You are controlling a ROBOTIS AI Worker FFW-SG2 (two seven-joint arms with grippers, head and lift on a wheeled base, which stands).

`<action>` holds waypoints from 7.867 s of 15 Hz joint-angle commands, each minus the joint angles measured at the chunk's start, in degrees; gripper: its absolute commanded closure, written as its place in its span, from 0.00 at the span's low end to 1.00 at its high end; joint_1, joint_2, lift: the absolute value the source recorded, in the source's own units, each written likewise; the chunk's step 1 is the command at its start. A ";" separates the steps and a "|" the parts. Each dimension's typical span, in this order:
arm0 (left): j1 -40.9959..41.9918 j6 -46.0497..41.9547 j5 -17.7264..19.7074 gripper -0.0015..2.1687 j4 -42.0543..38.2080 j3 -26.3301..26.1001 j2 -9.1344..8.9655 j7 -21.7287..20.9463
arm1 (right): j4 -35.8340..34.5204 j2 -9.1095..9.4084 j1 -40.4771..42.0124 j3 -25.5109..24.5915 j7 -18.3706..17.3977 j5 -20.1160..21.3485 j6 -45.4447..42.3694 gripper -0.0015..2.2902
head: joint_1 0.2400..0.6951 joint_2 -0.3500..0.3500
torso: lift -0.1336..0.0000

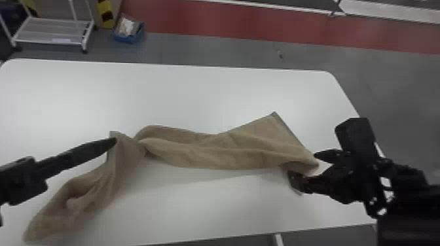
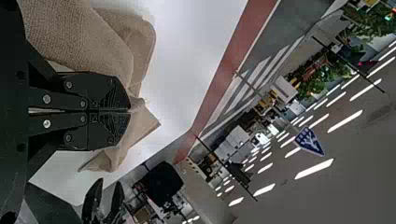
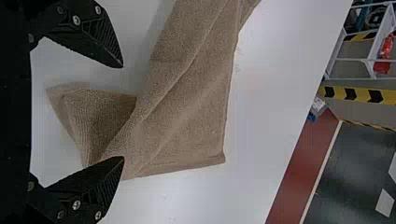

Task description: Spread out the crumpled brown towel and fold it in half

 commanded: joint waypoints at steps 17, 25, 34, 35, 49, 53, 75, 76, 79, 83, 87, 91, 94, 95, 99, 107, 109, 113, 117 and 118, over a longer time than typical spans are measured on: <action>-1.12 0.00 -1.38 0.53 2.62 -1.36 0.12 0.26 | 4.57 -1.97 1.28 0.94 9.73 10.93 2.10 0.17 | 1.00 0.19 | 0.07; -0.15 0.00 -1.38 0.53 2.10 -1.62 0.12 -0.18 | 8.43 -2.32 -1.27 3.14 9.12 13.04 2.62 0.21 | 1.00 0.16 | 0.07; 0.02 0.00 -1.20 0.53 2.10 -1.18 0.12 -0.44 | 9.40 -2.06 -2.33 5.25 9.56 14.35 3.50 0.39 | 1.00 0.19 | 0.07; 0.11 0.00 -1.20 0.53 2.10 -1.10 0.12 -0.44 | 9.40 -2.06 -2.41 5.25 9.56 14.53 3.50 0.44 | 1.00 0.19 | 0.07; -4.19 0.18 9.17 0.53 -1.77 7.43 0.56 2.19 | -1.23 0.84 -7.42 -20.86 8.50 -6.92 3.86 0.58 | 1.00 0.13 | 0.07; -8.68 0.00 14.18 0.53 -1.16 10.33 0.56 6.59 | -0.97 0.40 -11.20 -26.66 4.02 -13.59 5.44 0.58 | 1.00 0.13 | 0.07; -55.43 -14.06 5.04 0.53 50.00 -11.29 10.14 19.68 | 37.70 -11.29 -51.46 -12.95 -22.70 -20.89 14.05 0.58 | 0.65 0.14 | 0.07; -57.81 -14.77 4.07 0.53 51.93 -12.35 9.96 19.77 | 39.81 -11.29 -54.01 -12.33 -23.49 -20.89 13.87 0.58 | 0.59 0.15 | 0.07; -61.41 -17.05 4.07 0.53 54.30 -13.40 9.79 19.68 | 45.08 -12.43 -62.18 -10.40 -26.30 -20.98 13.17 0.58 | 0.38 0.15 | 0.07; -50.42 -17.58 10.31 0.53 49.64 -7.95 10.84 13.44 | 32.34 -12.16 -51.54 -12.68 -25.07 -24.41 15.81 0.58 | 0.26 0.15 | 0.07; -25.38 -17.58 15.41 0.53 35.49 -0.13 10.75 7.99 | 12.13 -8.38 -25.27 -19.80 -22.79 -28.45 14.23 0.58 | 0.60 0.19 | 0.07; -10.17 -21.27 15.85 0.53 30.75 4.88 7.42 -0.71 | 4.22 -2.85 -8.57 -25.51 -20.85 -30.73 3.15 0.58 | 1.00 0.20 | 0.07; -2.61 -21.27 16.55 0.53 27.14 8.66 5.04 -6.42 | 3.07 -1.79 -2.50 -31.14 -19.71 -34.42 -0.19 0.58 | 1.00 0.19 | 0.07; -1.29 -21.27 16.64 0.53 26.79 9.19 4.95 -7.39 | 2.98 -1.70 -1.45 -31.58 -19.01 -34.78 -0.71 0.58 | 1.00 0.18 | 0.07; 1.96 -21.27 16.55 0.53 25.74 13.14 4.08 -9.76 | 0.96 0.23 2.60 -32.63 -15.93 -35.74 -4.41 0.58 | 1.00 0.16 | 0.07; 6.97 -18.46 19.36 0.53 18.88 19.21 3.46 -14.42 | -0.79 3.13 4.09 -40.72 -13.73 -41.54 -7.04 0.58 | 1.00 0.21 | 0.07; 6.79 -18.63 19.28 0.53 18.62 18.68 3.55 -14.95 | -0.62 3.74 4.09 -40.54 -13.56 -41.63 -6.87 0.58 | 1.00 0.19 | 0.07; 5.39 -18.63 16.20 0.53 19.15 18.06 3.81 -14.24 | 0.26 2.78 2.86 -39.58 -13.47 -39.87 -5.64 0.58 | 1.00 0.17 | 0.07; 1.69 -18.63 9.87 0.53 19.59 15.43 4.25 -11.43 | 5.53 -2.41 -5.84 -31.75 -10.75 -32.14 5.26 0.58 | 1.00 0.19 | 0.07; 0.82 -18.28 8.47 0.53 19.76 14.81 4.25 -10.82 | 6.76 -3.29 -7.69 -30.00 -10.57 -30.56 6.49 0.58 | 1.00 0.19 | 0.07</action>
